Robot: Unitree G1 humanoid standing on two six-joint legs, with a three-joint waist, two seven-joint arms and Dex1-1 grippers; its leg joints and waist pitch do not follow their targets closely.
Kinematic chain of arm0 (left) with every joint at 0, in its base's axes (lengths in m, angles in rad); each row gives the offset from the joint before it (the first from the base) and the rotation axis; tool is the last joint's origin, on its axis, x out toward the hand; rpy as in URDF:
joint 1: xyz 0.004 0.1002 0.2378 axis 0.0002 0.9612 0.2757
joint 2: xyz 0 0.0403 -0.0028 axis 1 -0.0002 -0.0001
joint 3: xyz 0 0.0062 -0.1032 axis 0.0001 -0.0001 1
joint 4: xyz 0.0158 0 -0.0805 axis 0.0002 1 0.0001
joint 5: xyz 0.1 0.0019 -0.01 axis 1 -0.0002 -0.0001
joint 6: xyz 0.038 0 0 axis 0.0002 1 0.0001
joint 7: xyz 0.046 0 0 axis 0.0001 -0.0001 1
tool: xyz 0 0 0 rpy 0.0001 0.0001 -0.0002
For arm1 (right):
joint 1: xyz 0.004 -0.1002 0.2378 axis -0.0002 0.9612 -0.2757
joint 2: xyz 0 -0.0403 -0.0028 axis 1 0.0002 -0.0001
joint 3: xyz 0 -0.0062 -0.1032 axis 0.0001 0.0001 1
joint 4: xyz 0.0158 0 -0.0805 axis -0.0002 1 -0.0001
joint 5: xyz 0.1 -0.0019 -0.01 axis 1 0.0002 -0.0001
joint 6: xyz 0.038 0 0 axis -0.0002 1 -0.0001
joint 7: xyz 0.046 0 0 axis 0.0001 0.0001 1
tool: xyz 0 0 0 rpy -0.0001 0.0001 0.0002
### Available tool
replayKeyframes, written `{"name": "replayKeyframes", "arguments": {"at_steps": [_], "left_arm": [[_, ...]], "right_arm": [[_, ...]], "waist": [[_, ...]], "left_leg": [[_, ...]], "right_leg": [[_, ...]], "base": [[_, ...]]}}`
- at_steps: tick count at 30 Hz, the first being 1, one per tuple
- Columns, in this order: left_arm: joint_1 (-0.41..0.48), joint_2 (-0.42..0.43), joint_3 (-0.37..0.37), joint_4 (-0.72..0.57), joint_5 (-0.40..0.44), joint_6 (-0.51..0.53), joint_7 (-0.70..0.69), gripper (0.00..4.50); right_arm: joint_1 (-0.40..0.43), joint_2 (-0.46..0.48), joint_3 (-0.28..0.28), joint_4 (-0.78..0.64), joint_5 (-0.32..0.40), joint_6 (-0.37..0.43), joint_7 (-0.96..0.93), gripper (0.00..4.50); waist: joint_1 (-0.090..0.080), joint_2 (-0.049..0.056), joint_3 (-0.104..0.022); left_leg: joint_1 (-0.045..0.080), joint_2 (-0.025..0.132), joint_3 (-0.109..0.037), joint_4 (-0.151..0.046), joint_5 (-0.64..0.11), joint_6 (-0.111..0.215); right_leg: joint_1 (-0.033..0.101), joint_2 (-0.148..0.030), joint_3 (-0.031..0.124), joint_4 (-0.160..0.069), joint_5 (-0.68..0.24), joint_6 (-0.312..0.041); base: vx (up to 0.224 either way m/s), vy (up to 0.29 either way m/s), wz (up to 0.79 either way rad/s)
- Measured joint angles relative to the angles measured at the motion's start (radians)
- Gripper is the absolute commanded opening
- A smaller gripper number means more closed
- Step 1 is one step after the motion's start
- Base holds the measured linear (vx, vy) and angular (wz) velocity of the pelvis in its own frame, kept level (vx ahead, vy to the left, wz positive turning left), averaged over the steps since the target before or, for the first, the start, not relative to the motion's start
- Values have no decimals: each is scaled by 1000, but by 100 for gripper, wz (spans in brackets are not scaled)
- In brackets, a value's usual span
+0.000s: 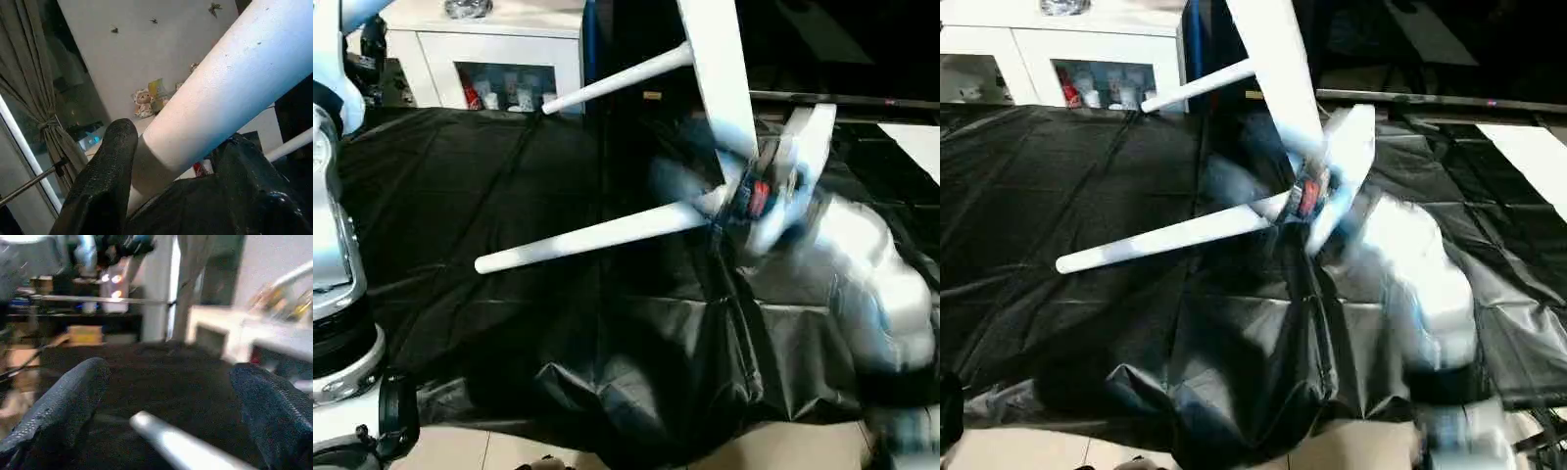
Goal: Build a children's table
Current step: Flip table
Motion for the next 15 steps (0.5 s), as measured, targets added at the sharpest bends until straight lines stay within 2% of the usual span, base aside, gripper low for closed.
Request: {"name": "replayKeyframes", "arguments": {"at_steps": [3,6,9,12,15], "left_arm": [[1,0,-1,0,-7,4,4,234],[1,0,0,0,-11,8,4,234],[1,0,-1,0,-13,9,4,234],[1,-5,-2,0,-17,9,4,234],[3,-5,-1,-11,-26,17,6,234]], "right_arm": [[52,-40,40,-47,2,25,45,450],[99,-41,63,-49,1,46,51,450],[102,-39,65,-37,-7,60,29,450],[125,-59,75,-36,-31,97,7,450],[198,-77,107,15,-80,121,-9,450]], "waist": [[2,1,-1],[2,3,-2],[0,4,-3],[1,4,-4],[2,4,-5]], "left_leg": [[1,0,0,-1,0,0],[1,0,0,-2,0,0],[1,0,0,-1,0,0],[1,0,0,-2,0,0],[0,0,0,-4,0,0]], "right_leg": [[1,0,0,-1,0,1],[1,0,0,-2,0,1],[1,0,0,-2,0,1],[1,0,-1,-3,-1,1],[1,0,-1,-6,-1,1]], "base": [[0,0,0],[0,0,0],[0,0,0],[0,0,0],[0,0,0]]}}
